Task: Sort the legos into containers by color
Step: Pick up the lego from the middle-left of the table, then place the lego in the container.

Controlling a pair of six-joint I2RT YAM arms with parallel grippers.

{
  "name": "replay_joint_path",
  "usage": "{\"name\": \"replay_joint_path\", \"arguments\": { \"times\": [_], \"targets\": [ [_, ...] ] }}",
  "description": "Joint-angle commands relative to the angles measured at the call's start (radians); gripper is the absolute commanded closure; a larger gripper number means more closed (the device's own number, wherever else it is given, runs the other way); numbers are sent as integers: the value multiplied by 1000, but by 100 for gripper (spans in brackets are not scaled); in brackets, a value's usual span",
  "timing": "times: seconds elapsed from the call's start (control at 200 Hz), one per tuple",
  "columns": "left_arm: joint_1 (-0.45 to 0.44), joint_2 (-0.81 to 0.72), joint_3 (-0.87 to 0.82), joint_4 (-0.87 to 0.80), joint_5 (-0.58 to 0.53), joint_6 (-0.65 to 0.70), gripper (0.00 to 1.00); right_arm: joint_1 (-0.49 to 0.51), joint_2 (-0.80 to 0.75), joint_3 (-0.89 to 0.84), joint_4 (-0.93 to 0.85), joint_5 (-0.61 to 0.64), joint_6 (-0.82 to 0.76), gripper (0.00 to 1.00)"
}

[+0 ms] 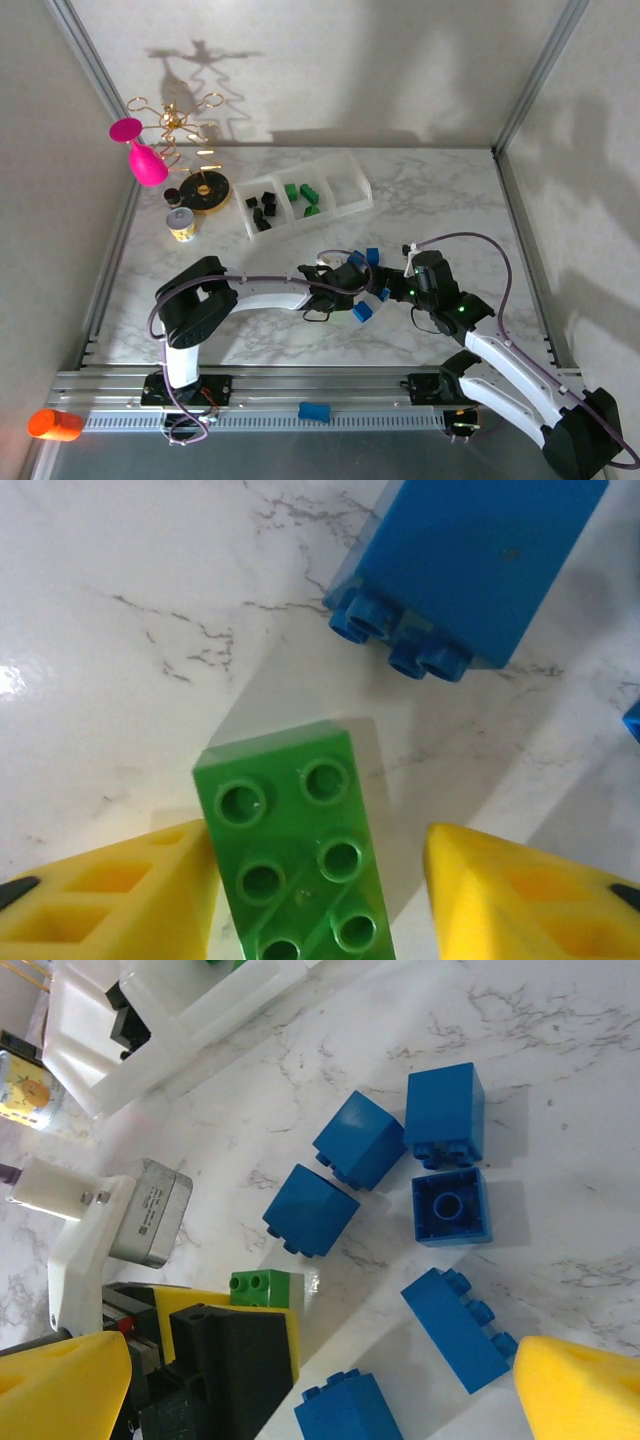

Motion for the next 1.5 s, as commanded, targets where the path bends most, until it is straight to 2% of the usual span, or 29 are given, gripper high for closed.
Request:
{"name": "replay_joint_path", "arguments": {
  "times": [0.0,0.235,0.521,1.041,1.266,1.497],
  "targets": [
    [-7,31,25,-33,-53,-1,51,-1,-6,-1,5,5,-4,1],
    [-7,6,-2,-14,-70,3,63,-1,17,-3,27,-9,-3,1],
    [-7,-18,-16,-10,-78,2,73,-1,27,-4,34,-6,0,1],
    [15,-137,-5,-65,-158,35,75,-1,41,28,57,1,5,1],
    [82,-173,54,-114,-229,117,75,-2,66,85,65,2,-6,1],
    [206,-197,156,-109,-281,226,75,-1,123,145,120,-20,-22,1]
  ]
}}
